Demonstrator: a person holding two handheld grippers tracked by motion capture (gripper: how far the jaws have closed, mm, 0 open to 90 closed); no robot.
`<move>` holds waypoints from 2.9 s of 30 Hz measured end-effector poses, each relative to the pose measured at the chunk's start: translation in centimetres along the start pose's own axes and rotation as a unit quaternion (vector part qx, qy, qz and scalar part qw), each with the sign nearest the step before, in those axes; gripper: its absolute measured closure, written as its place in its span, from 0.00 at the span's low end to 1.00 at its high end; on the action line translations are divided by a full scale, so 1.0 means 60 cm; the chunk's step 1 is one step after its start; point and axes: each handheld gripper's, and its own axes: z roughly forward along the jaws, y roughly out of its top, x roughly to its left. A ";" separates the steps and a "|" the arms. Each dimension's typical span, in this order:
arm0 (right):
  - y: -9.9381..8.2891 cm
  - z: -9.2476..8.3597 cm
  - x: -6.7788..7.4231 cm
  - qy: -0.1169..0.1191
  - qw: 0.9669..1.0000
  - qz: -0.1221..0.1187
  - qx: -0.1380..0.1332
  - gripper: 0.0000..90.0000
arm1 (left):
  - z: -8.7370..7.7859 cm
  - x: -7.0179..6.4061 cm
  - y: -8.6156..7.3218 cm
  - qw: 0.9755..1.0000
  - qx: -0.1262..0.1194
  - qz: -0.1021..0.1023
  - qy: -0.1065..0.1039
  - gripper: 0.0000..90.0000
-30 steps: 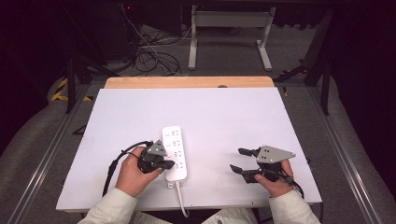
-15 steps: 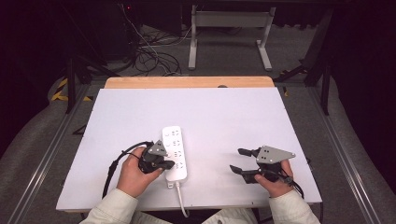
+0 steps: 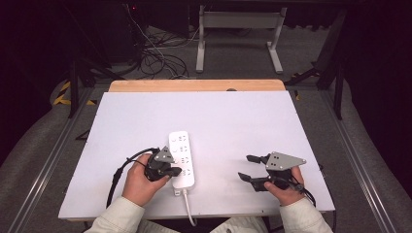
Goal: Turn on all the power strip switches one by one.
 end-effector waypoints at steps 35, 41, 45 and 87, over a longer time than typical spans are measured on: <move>0.000 0.000 -0.002 0.000 1.000 0.002 -0.001 0.37 | -0.020 0.023 0.016 0.997 -0.063 -0.006 0.037 1.00; 0.000 0.000 -0.003 0.000 1.000 0.002 0.000 0.37 | -0.010 0.033 0.015 0.998 -0.053 -0.008 0.044 1.00; 0.000 -0.001 -0.003 -0.001 1.000 0.001 0.001 0.37 | -0.004 0.036 0.015 0.998 -0.049 -0.009 0.046 1.00; 0.000 -0.001 -0.002 -0.001 1.000 0.003 0.002 0.37 | 0.011 0.044 0.013 0.998 -0.027 -0.013 0.047 1.00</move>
